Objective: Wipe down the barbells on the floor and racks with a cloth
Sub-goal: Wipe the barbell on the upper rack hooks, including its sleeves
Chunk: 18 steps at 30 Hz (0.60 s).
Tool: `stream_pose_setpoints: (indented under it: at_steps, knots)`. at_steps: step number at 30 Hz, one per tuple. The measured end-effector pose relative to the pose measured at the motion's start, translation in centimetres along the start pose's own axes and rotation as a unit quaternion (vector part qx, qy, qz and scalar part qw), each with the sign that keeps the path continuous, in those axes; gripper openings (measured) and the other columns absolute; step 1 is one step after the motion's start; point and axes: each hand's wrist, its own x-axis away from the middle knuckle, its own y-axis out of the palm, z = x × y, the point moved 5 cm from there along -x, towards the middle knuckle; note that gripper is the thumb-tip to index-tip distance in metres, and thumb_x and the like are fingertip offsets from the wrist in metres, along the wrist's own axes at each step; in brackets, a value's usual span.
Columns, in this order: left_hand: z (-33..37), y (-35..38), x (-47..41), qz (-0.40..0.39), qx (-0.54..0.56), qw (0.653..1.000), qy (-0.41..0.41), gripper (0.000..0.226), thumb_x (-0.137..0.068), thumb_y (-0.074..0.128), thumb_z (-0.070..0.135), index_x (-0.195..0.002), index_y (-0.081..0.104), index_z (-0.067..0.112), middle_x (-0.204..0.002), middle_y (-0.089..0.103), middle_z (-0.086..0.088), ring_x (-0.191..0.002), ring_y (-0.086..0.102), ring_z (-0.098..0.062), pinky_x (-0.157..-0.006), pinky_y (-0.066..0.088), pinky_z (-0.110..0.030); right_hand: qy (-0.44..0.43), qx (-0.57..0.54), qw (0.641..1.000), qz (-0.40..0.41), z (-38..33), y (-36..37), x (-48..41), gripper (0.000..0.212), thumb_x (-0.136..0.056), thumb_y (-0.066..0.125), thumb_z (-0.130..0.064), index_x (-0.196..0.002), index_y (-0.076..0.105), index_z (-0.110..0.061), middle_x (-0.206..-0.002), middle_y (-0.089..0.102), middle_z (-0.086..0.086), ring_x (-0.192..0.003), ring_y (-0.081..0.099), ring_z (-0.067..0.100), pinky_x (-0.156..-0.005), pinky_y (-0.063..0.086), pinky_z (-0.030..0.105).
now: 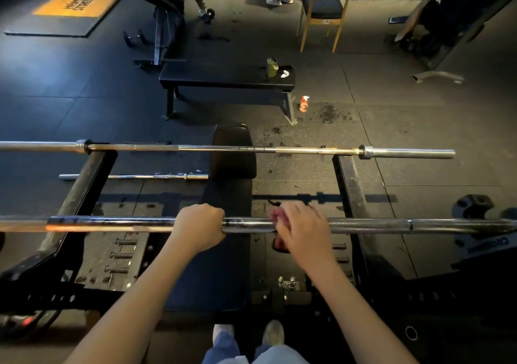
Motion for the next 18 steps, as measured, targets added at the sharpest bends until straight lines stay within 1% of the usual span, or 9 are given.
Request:
stream_pose_setpoints:
  at_steps: [2, 4, 5, 8, 11, 13, 15, 17, 18]
  knots:
    - [-0.3, 0.2, -0.1, -0.025, 0.031, 0.999, 0.019, 0.014, -0.090, 0.055, 0.041, -0.085, 0.049, 0.029, -0.068, 0.049, 0.010, -0.061, 0.047, -0.004, -0.056, 0.036, -0.020, 0.023, -0.002, 0.999, 0.024, 2.6, -1.6, 0.4, 0.024, -0.093, 0.042, -0.037, -0.097, 0.060, -0.022, -0.092, 0.062, -0.008, -0.088, 0.058, 0.014, -0.100, 0.040, 0.038]
    - [-1.3, 0.4, 0.0, -0.060, 0.080, 0.994, 0.033, 0.015, -0.087, 0.060, 0.038, -0.090, 0.048, 0.029, -0.073, 0.050, 0.011, -0.065, 0.048, -0.002, -0.057, 0.034, -0.017, 0.034, 0.006, 0.997, 0.064, 3.9, -3.0, 0.8, 0.024, -0.094, 0.044, -0.033, -0.096, 0.062, -0.017, -0.088, 0.065, -0.003, -0.084, 0.060, 0.018, -0.097, 0.038, 0.038]
    - [-2.1, 0.4, 0.1, -0.070, 0.095, 0.993, 0.031, 0.018, -0.086, 0.063, 0.039, -0.092, 0.049, 0.030, -0.076, 0.051, 0.011, -0.067, 0.049, -0.002, -0.058, 0.034, -0.016, 0.036, 0.013, 0.997, 0.069, 3.9, -3.1, 0.8, 0.025, -0.093, 0.043, -0.033, -0.095, 0.062, -0.017, -0.086, 0.065, -0.003, -0.083, 0.060, 0.018, -0.096, 0.038, 0.038]
    - [-4.2, 0.6, 0.8, -0.078, 0.053, 0.995, -0.013, 0.018, -0.086, 0.060, 0.045, -0.086, 0.047, 0.033, -0.074, 0.052, 0.011, -0.064, 0.049, -0.001, -0.056, 0.035, -0.018, 0.061, 0.000, 0.996, 0.067, 3.4, -2.6, 0.8, 0.021, -0.090, 0.045, -0.032, -0.091, 0.060, -0.018, -0.084, 0.061, -0.005, -0.081, 0.058, 0.015, -0.096, 0.040, 0.038]
    - [-4.2, 0.8, 0.9, -0.049, 0.007, 0.999, -0.012, 0.014, -0.088, 0.054, 0.043, -0.084, 0.049, 0.031, -0.068, 0.051, 0.010, -0.059, 0.046, -0.002, -0.053, 0.033, -0.019, 0.068, -0.005, 0.995, 0.067, 1.8, -1.9, 0.5, 0.019, -0.089, 0.046, -0.031, -0.088, 0.059, -0.017, -0.082, 0.056, -0.006, -0.077, 0.051, 0.012, -0.087, 0.046, 0.037]
    - [-4.0, 0.8, 0.9, -0.033, 0.001, 0.999, -0.009, 0.014, -0.089, 0.053, 0.043, -0.087, 0.052, 0.029, -0.068, 0.051, 0.010, -0.058, 0.046, -0.003, -0.055, 0.035, -0.020, 0.042, -0.009, 0.999, 0.026, -1.4, -0.3, -0.4, 0.027, -0.092, 0.037, -0.037, -0.093, 0.059, -0.020, -0.085, 0.054, -0.008, -0.080, 0.050, 0.010, -0.085, 0.047, 0.033]
    - [-4.0, 0.6, 1.1, -0.016, -0.008, 1.000, -0.009, 0.016, -0.090, 0.051, 0.043, -0.089, 0.053, 0.027, -0.069, 0.050, 0.010, -0.060, 0.047, -0.005, -0.057, 0.038, -0.021, -0.014, -0.011, 1.000, 0.011, -5.2, 1.1, -1.1, 0.034, -0.093, 0.031, -0.041, -0.093, 0.059, -0.022, -0.084, 0.057, -0.006, -0.078, 0.054, 0.013, -0.081, 0.047, 0.032]
    - [-3.9, 0.5, 1.3, 0.005, -0.019, 1.000, -0.004, 0.020, -0.090, 0.050, 0.043, -0.094, 0.056, 0.024, -0.074, 0.051, 0.009, -0.065, 0.049, -0.010, -0.061, 0.042, -0.023, -0.062, 0.011, 0.998, 0.015, -6.3, 1.5, -1.3, 0.030, -0.093, 0.035, -0.039, -0.093, 0.059, -0.022, -0.084, 0.060, -0.005, -0.077, 0.058, 0.015, -0.082, 0.048, 0.034]
    - [-3.9, 0.4, 1.3, 0.010, -0.021, 1.000, 0.001, 0.022, -0.090, 0.049, 0.042, -0.095, 0.057, 0.023, -0.075, 0.051, 0.009, -0.066, 0.049, -0.011, -0.062, 0.041, -0.024, -0.075, 0.023, 0.997, 0.005, -5.6, 1.4, -1.1, 0.026, -0.093, 0.037, -0.038, -0.096, 0.059, -0.023, -0.087, 0.062, -0.005, -0.080, 0.059, 0.016, -0.086, 0.048, 0.035]
